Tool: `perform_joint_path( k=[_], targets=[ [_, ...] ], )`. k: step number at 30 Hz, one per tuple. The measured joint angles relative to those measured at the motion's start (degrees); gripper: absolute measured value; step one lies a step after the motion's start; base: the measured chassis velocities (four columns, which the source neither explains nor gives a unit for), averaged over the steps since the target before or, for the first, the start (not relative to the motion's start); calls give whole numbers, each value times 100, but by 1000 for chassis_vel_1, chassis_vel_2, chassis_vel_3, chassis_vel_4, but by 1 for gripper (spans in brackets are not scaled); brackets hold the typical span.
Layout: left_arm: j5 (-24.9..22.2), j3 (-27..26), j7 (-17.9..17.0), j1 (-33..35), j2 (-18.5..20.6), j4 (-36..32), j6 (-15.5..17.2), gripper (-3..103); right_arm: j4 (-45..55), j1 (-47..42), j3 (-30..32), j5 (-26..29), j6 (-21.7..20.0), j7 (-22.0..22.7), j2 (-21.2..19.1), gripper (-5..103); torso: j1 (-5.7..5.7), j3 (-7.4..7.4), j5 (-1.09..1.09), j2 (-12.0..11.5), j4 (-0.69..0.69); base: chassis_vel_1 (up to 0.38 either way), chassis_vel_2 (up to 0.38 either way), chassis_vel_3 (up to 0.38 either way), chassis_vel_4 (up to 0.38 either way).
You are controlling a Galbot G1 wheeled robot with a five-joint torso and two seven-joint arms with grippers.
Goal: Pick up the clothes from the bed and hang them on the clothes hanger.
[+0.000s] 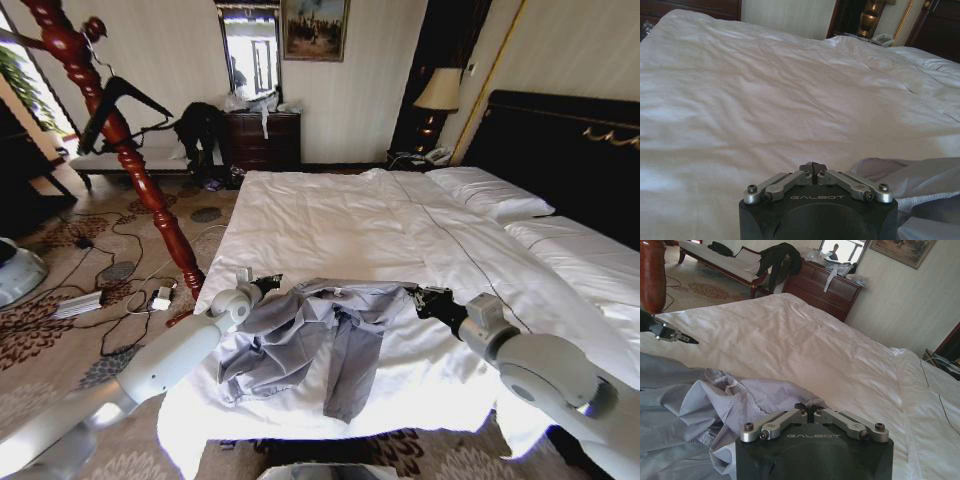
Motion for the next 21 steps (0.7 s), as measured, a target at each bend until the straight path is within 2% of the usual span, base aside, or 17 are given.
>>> perform_joint_path(
  k=[2,3,4,5,6,9,10,12,15,18,21],
  targets=[
    [11,65,17,-56,-79,92,14,1,22,-7,-3,9,-8,4,-16,1,0,0,0,0,-2,0,0,0,0],
    [53,126,54,-119,-168,206,16,6,39,-12,-2,30,-16,12,-38,1,0,0,0,0,-2,0,0,0,0],
    [53,126,54,-119,-168,206,16,6,39,-12,-2,30,-16,12,-38,1,0,0,0,0,-2,0,0,0,0],
    [102,175,88,-165,-254,320,15,11,51,-14,6,54,-24,21,-53,1,1,0,1,0,-2,0,0,0,0],
    [154,225,133,-205,-347,447,15,11,61,-16,23,79,-33,30,-64,1,0,0,0,0,-1,0,0,0,0],
    [289,350,259,-324,-595,847,1,27,64,-36,62,127,-54,51,-74,1,1,0,0,0,-2,0,0,0,0],
    [289,350,259,-324,-595,847,1,27,64,-36,62,127,-54,51,-74,1,1,0,0,0,-2,0,0,0,0],
    [348,427,330,-419,-739,1110,-1,38,45,-52,69,131,-60,60,-75,1,0,0,0,0,-1,0,0,0,0],
    [358,486,367,-493,-817,1274,-1,43,23,-57,69,131,-61,61,-78,1,1,0,1,0,-1,0,0,0,0],
    [368,623,482,-647,-911,1525,-1,59,-14,-31,58,133,-61,62,-82,1,1,0,1,0,-1,0,0,0,0],
    [376,682,587,-709,-962,1663,-1,65,-19,-16,55,141,-61,64,-83,1,1,0,1,0,-1,0,0,0,0]
  ],
)
